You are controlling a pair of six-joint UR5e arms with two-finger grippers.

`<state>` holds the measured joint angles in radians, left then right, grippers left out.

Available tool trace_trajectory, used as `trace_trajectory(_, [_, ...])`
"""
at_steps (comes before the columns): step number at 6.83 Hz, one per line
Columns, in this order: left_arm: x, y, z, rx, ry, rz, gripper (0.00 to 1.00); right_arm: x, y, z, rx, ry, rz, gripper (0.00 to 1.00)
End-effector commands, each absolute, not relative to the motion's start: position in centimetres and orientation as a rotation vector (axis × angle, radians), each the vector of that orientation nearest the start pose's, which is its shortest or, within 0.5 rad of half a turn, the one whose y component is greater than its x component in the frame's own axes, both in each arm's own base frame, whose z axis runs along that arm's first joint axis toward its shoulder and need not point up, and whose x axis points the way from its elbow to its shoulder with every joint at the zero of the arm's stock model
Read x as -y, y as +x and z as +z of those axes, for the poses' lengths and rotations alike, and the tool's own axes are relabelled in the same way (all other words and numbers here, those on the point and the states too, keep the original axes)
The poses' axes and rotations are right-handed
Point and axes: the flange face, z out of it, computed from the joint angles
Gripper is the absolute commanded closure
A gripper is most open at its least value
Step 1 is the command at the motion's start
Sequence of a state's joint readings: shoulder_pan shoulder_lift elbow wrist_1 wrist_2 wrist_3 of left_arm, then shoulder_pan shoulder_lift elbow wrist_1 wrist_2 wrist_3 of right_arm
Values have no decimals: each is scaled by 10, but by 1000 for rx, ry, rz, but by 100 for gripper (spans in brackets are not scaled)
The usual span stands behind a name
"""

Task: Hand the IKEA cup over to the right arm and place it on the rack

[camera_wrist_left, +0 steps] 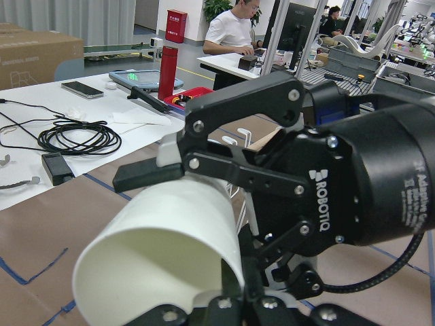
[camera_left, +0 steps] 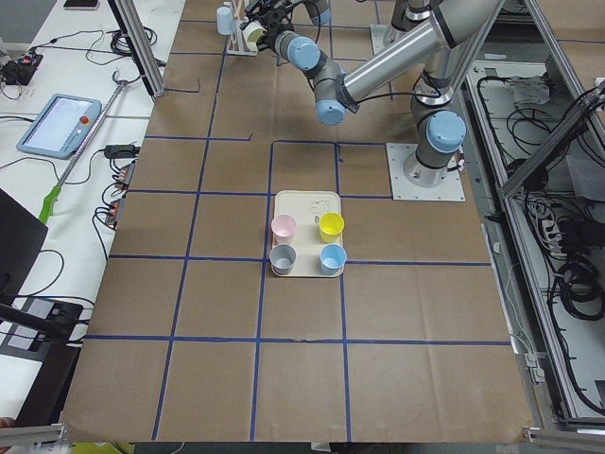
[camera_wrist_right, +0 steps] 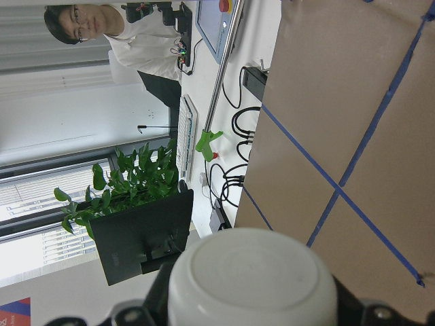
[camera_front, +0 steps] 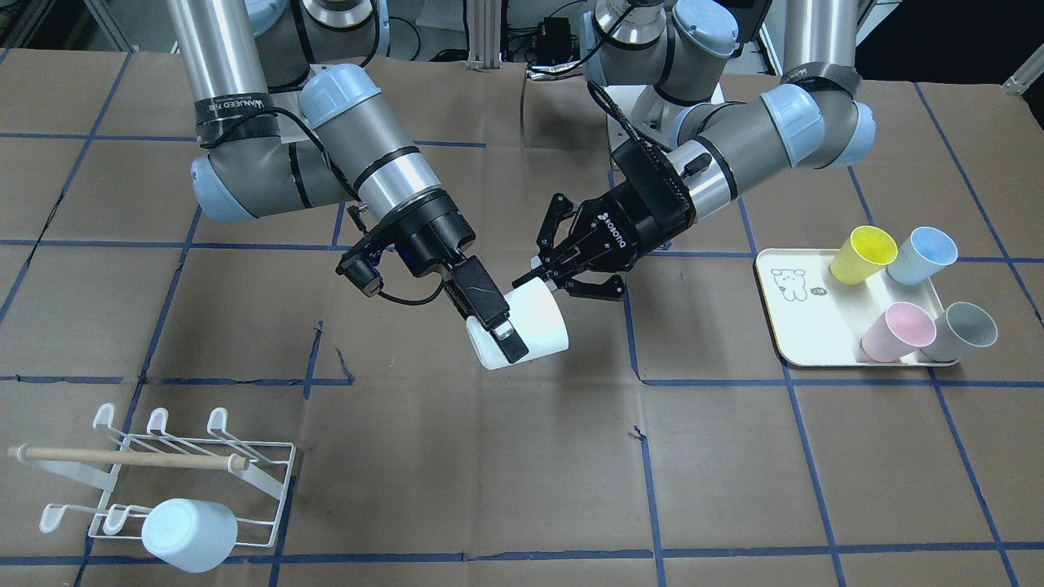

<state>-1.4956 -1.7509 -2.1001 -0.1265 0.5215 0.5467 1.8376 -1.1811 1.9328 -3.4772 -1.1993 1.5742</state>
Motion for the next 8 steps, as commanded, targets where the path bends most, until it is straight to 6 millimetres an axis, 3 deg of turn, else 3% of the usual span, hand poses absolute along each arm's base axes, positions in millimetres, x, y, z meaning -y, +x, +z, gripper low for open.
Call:
trace_trajectory(1, [496, -183, 356, 1926, -942, 1142, 73, 510, 315, 339, -1719, 1010, -480, 66])
trace_trajectory(2, [496, -183, 356, 1923, -948, 1153, 46, 510, 315, 339, -1719, 1010, -480, 67])
trace_trajectory(3, [496, -183, 357, 1921, -947, 1153, 29, 510, 315, 338, -1719, 1010, -480, 67])
trace_trajectory(5, [496, -175, 358, 1928, -933, 1165, 15, 511, 315, 340, -1717, 1010, -482, 72])
trace_trajectory(6, [501, -154, 360, 1947, -886, 1184, 5, 517, 310, 344, -1707, 1009, -498, 72])
trace_trajectory(7, [506, -124, 366, 1979, -837, 1228, 3, 525, 302, 345, -1700, 1018, -514, 72])
trace_trajectory(8, [511, -98, 367, 2004, -795, 1262, 1, 539, 280, 344, -1711, 1016, -570, 72])
